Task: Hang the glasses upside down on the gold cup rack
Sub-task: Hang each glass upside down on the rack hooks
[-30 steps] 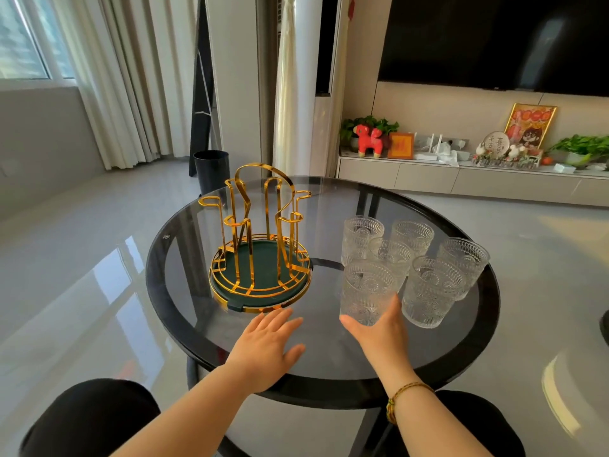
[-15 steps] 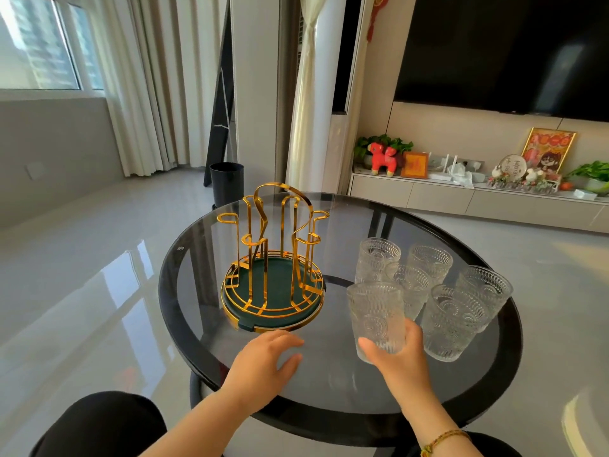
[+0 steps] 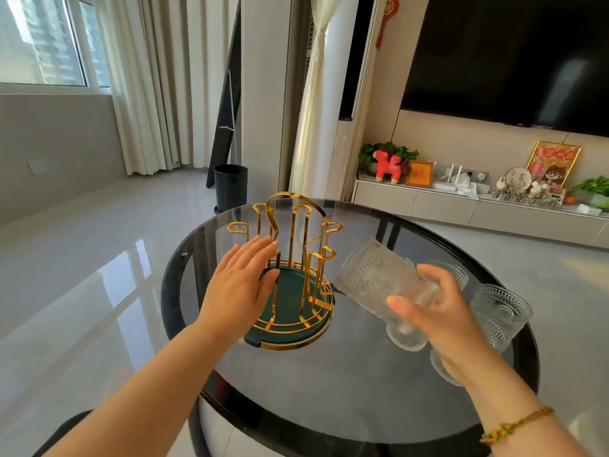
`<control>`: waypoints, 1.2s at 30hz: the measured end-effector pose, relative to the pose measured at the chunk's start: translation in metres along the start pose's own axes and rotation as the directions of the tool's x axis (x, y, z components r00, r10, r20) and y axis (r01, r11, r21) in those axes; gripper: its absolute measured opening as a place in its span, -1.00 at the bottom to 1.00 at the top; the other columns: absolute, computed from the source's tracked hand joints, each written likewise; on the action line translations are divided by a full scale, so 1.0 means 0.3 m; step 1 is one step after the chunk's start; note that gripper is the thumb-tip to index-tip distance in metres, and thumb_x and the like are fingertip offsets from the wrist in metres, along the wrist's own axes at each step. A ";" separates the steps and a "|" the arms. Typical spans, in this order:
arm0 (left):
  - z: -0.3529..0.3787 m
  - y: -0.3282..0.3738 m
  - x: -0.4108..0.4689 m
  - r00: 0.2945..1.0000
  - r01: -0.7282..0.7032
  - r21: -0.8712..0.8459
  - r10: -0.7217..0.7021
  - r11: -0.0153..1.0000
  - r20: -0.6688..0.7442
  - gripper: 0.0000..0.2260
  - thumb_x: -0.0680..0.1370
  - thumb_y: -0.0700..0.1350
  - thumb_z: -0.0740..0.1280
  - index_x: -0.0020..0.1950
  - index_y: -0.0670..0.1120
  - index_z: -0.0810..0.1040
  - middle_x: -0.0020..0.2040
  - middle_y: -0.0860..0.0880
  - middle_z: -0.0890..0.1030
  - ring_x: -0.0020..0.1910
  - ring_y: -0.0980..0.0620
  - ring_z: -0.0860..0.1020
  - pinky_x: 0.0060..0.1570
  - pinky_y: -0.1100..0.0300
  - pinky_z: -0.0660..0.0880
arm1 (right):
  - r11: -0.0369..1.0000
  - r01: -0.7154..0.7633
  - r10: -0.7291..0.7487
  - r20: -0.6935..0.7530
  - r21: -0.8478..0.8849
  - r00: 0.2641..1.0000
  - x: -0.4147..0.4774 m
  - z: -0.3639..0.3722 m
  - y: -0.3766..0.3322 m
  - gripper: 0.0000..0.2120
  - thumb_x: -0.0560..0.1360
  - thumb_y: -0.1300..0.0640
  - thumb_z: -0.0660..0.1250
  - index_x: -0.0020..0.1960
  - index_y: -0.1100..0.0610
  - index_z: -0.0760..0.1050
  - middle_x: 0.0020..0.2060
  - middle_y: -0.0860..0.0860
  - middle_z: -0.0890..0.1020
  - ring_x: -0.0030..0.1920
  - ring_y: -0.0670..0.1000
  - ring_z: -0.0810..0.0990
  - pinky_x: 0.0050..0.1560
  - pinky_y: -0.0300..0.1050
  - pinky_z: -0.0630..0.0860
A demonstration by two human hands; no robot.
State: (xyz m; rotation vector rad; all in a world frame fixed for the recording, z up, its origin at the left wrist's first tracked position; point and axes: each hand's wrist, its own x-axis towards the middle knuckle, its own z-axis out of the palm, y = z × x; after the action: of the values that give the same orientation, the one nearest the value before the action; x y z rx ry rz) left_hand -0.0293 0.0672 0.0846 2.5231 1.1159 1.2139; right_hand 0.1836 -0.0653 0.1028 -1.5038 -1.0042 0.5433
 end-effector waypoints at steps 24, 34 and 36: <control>0.010 -0.009 0.001 0.999 0.036 -0.084 -0.038 0.996 -0.025 -0.72 0.52 -0.20 0.19 0.22 -0.20 0.45 0.22 -0.24 0.52 0.25 -0.26 0.43 0.19 -0.02 0.15 | 0.822 0.258 -0.155 0.236 -0.508 0.959 0.191 0.239 -0.186 -0.28 0.25 -0.02 0.45 0.34 0.04 0.23 0.30 0.05 0.38 0.25 0.03 0.33 0.07 -0.16 0.26; 0.014 -0.009 0.001 0.998 0.063 -0.107 -0.064 0.992 -0.011 -0.66 0.51 -0.10 0.12 0.24 -0.17 0.43 0.26 -0.21 0.49 0.29 -0.22 0.39 0.20 0.03 0.15 | 0.764 0.253 -0.117 0.258 -0.593 0.959 0.185 0.292 -0.124 -0.28 0.28 -0.01 0.44 0.34 0.09 0.21 0.33 0.06 0.34 0.31 0.08 0.26 0.18 -0.10 0.28; 0.014 -0.006 0.001 0.997 0.067 -0.111 -0.069 0.992 -0.016 -0.67 0.51 -0.12 0.13 0.25 -0.16 0.42 0.27 -0.21 0.49 0.30 -0.22 0.39 0.20 0.04 0.15 | 0.766 0.253 -0.124 0.249 -0.592 0.960 0.183 0.293 -0.111 -0.31 0.28 0.00 0.43 0.33 0.10 0.24 0.30 0.07 0.37 0.29 0.08 0.27 0.10 -0.16 0.25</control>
State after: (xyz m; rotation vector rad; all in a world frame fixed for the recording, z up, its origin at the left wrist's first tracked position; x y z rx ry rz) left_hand -0.0272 0.0696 0.0812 2.3772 1.0977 1.2489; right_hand 0.1318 0.0270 0.1281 -1.9160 -1.5820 0.2133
